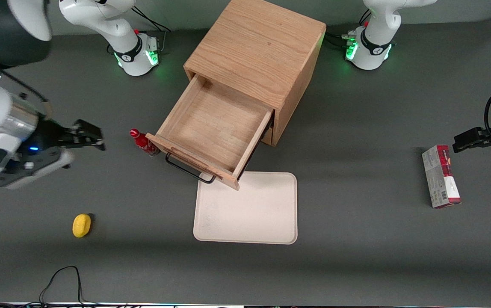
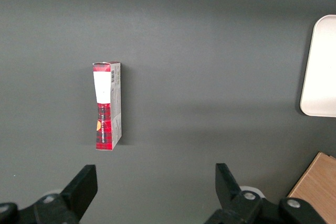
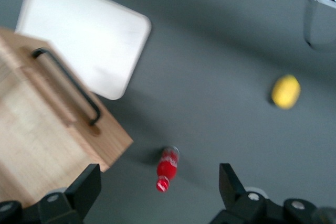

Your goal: Open upper drawer

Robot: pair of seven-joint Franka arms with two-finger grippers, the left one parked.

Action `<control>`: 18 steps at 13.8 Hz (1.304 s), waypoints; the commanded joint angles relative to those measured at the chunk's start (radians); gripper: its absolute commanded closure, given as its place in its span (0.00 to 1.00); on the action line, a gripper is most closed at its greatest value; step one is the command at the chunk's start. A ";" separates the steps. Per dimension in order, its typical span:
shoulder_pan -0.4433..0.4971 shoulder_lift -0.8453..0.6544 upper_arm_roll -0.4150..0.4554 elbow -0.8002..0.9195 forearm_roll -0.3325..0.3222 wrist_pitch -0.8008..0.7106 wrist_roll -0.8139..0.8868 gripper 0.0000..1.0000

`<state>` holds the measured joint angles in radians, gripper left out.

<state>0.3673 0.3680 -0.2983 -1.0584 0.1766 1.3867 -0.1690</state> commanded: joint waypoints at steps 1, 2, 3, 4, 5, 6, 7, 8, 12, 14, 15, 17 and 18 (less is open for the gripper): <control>0.013 -0.021 -0.095 -0.015 0.001 -0.055 0.124 0.00; 0.018 -0.030 -0.125 -0.017 -0.024 -0.057 0.128 0.00; 0.016 -0.038 -0.133 -0.026 -0.046 -0.057 0.128 0.00; 0.010 -0.053 -0.145 -0.046 -0.051 -0.051 0.128 0.00; -0.007 -0.079 -0.145 -0.087 -0.051 -0.032 0.131 0.00; -0.057 -0.130 -0.119 -0.151 -0.051 0.024 0.141 0.00; -0.133 -0.196 -0.029 -0.257 -0.057 0.097 0.146 0.00; -0.236 -0.260 0.085 -0.352 -0.081 0.188 0.146 0.00; -0.363 -0.319 0.223 -0.454 -0.129 0.236 0.148 0.00; -0.369 -0.336 0.223 -0.483 -0.132 0.236 0.148 0.00; -0.366 -0.334 0.223 -0.485 -0.153 0.230 0.146 0.00; -0.357 -0.316 0.228 -0.476 -0.202 0.183 0.138 0.00; -0.351 -0.316 0.228 -0.476 -0.206 0.175 0.135 0.00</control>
<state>0.0108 0.0652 -0.0827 -1.5156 0.0072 1.5806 -0.0464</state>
